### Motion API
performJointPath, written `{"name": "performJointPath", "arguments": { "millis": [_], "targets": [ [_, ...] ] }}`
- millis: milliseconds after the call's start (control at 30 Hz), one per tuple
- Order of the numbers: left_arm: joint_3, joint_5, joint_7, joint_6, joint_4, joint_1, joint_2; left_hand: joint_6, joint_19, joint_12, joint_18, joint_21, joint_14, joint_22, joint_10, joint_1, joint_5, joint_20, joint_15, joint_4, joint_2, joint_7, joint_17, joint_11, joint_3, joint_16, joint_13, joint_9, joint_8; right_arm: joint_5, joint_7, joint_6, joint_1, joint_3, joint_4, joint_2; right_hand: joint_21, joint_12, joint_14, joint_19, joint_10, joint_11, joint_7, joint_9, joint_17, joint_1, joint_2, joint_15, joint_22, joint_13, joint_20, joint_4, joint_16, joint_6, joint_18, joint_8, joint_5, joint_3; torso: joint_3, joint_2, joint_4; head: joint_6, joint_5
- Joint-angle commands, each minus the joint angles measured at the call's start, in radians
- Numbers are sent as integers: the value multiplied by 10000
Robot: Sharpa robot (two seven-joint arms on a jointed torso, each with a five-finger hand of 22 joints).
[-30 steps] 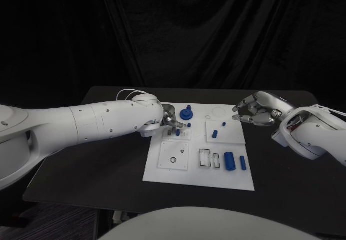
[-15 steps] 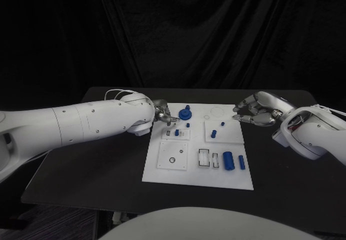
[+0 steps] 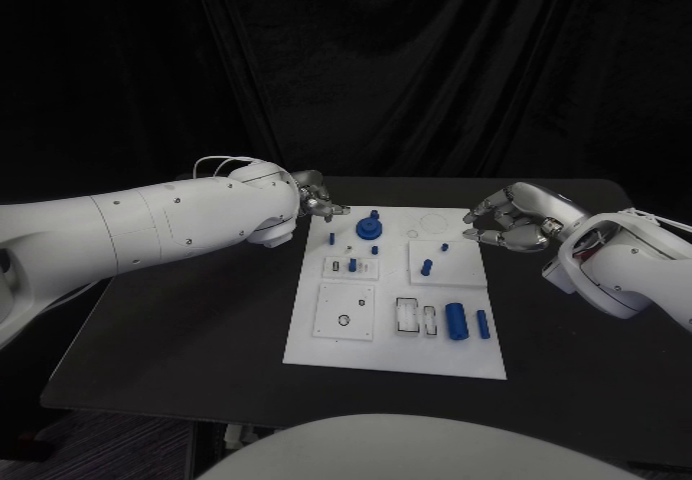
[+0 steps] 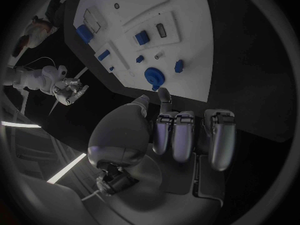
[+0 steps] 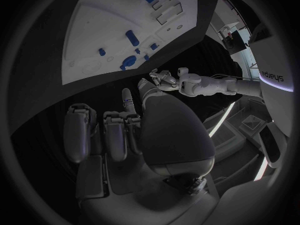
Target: Assemble the parts on the task board
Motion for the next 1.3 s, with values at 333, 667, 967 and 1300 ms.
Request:
{"name": "performJointPath", "arguments": {
  "millis": [333,667,967,1300],
  "targets": [
    [-47,-303,-234,1267,-1159,-23,756,-77,667,36,101,-21,1076,2134,1056,389,62,-72,-49,-112,12,35,2633,-14,-25,27,2634,-102,-219,-11,-163,53,-24,8,-20,45,-65,28,983,332,1060,41,-20,-42,2420,98,81,82,2100,2633,69,-40,-78,63,6,-50,198,100,-10,43,-21,2,88],
    [-69,-333,-558,1973,-1751,-97,1071,-62,594,36,130,-91,1076,2046,1056,567,40,-11,23,-130,54,139,2633,72,-81,27,2634,-649,-823,-11,-178,65,-24,8,-24,49,-80,28,983,331,1060,39,-20,-86,2419,206,96,77,2098,2633,63,-67,-78,88,7,-76,619,175,-13,22,-31,2,90],
    [-73,-336,-640,2194,-1972,-129,1196,-14,593,36,131,-94,1076,2045,1056,565,-21,2,35,-117,44,151,2633,86,-118,27,2634,-725,-898,-11,-186,74,-24,8,-36,64,-89,28,981,329,1060,39,-18,-102,2410,237,98,77,2096,2633,62,-69,-85,96,9,-86,760,204,15,7,-11,2,59],
    [-90,-337,-649,2342,-2056,-191,1258,-52,531,36,156,-151,1076,1966,1056,551,-99,26,61,-85,48,193,2633,118,-179,27,2634,-850,-1070,-11,-191,95,-25,8,-46,83,-94,28,981,328,1060,39,-19,-112,2408,262,100,77,2095,2633,61,-74,-87,102,10,-92,848,227,11,17,-19,2,53]
  ]
}}
